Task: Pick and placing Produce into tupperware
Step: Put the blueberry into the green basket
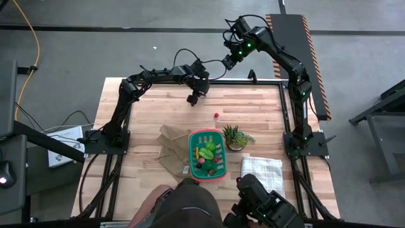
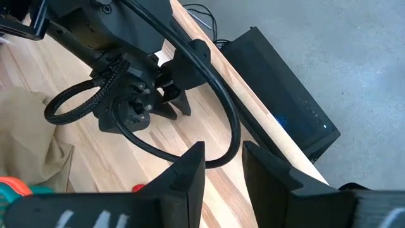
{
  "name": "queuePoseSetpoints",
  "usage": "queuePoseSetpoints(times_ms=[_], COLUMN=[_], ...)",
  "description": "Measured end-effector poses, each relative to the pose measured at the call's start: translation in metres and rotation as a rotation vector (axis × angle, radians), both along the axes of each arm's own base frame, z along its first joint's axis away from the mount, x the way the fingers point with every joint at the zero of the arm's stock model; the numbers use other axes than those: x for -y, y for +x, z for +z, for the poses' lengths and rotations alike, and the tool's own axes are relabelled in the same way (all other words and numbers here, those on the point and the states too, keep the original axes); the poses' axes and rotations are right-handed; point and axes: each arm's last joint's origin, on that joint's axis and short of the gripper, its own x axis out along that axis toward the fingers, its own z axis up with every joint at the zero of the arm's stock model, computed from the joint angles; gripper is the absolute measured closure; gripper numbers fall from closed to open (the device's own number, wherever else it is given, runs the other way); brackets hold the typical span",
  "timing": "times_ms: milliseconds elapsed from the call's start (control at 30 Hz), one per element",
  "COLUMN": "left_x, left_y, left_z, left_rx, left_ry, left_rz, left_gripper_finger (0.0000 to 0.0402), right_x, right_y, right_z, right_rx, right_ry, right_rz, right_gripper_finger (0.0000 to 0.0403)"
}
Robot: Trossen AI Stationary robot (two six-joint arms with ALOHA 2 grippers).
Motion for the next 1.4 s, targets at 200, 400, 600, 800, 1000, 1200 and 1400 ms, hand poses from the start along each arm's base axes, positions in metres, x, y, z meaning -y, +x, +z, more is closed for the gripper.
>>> queuePoseSetpoints(times_ms=[200, 400, 600, 800, 1000, 1200, 1400], left_x=[-0.0005, -0.0002, 0.0001, 0.0014, 0.0014, 0.0014, 0.0015], left_y=[-0.0004, -0.0009, -0.0009, -0.0022, -0.0024, -0.0024, -0.0025], left_z=[-0.0001, -0.0005, -0.0005, -0.0014, -0.0014, -0.0015, -0.0015], left_rx=[-0.010, -0.016, -0.017, -0.031, -0.032, -0.032, -0.031], left_ry=[0.010, 0.003, -0.005, -0.029, -0.029, -0.030, -0.031], left_rz=[0.008, 0.017, 0.026, 0.041, 0.041, 0.040, 0.040], left_gripper_finger=[0.0284, 0.0284, 0.0284, 0.0284, 0.0284, 0.0284, 0.0284], right_x=[0.0000, -0.0001, 0.0000, 0.0001, 0.0001, 0.0001, 0.0001], right_y=[-0.0001, 0.0000, -0.0001, -0.0001, -0.0001, 0.0000, 0.0000], right_z=[0.0000, 0.0000, 0.0000, 0.0000, 0.0000, 0.0000, 0.0000], right_rx=[0.000, 0.000, 0.000, 0.000, 0.000, 0.001, 0.001], right_ry=[0.000, 0.000, 0.000, 0.000, 0.000, 0.000, 0.000], right_rz=[0.000, 0.000, 0.000, 0.000, 0.000, 0.000, 0.000], right_gripper_finger=[0.0307, 0.0307, 0.0307, 0.0307, 0.0307, 0.0307, 0.0306])
